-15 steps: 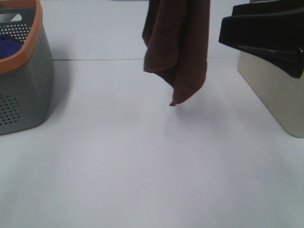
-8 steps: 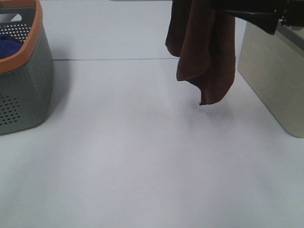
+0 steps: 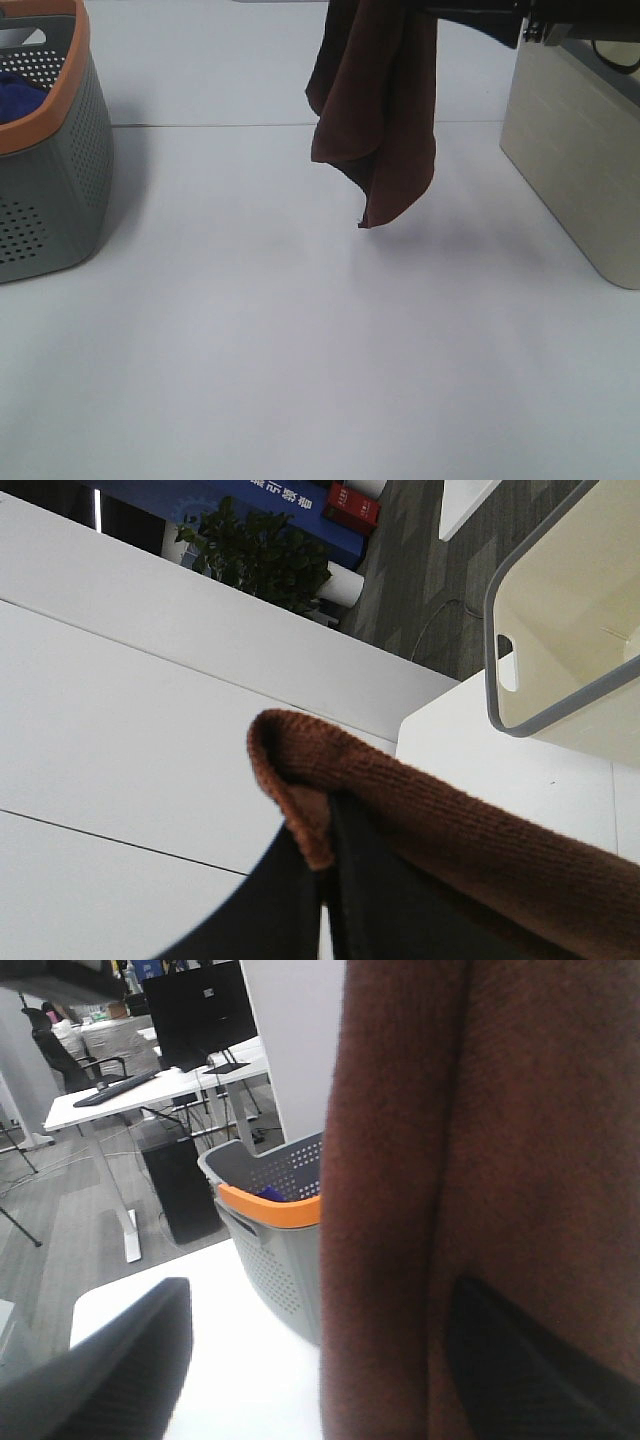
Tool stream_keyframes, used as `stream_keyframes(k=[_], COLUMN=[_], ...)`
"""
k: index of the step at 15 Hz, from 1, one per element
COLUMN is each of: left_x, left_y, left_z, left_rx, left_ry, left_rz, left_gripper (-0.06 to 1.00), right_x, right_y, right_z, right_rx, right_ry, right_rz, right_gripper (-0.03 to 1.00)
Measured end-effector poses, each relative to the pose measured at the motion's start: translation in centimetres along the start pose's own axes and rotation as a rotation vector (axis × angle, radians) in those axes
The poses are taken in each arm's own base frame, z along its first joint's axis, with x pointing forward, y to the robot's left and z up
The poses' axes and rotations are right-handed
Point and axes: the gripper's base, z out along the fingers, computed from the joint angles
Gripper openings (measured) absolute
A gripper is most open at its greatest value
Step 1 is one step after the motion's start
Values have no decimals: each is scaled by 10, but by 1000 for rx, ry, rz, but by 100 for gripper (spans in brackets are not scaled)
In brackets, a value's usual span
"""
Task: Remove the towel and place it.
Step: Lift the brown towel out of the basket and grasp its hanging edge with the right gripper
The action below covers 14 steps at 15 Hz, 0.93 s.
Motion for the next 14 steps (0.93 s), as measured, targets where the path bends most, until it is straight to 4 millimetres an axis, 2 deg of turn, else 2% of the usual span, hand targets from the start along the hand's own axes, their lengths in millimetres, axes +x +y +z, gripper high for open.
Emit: stream_keyframes(k=[3,8,11,14], left_x=[0,0,1,3], left_y=[0,0,-2,-6], left_z=[0,0,2,6], left_rx=[-2,-1,3,14], left_ry=[-1,0,1,7], left_rz=[0,0,0,0], left_gripper=[0,0,0,0], right_x=[7,2,-3,-3], right_y=[11,11,5,-11], right_z=[18,16,21,22], right_rx=[14,66,76,219], right_ry=[55,57,52,86], right_rz=[-45,-70,-80,-87], right_gripper=[62,62,62,62])
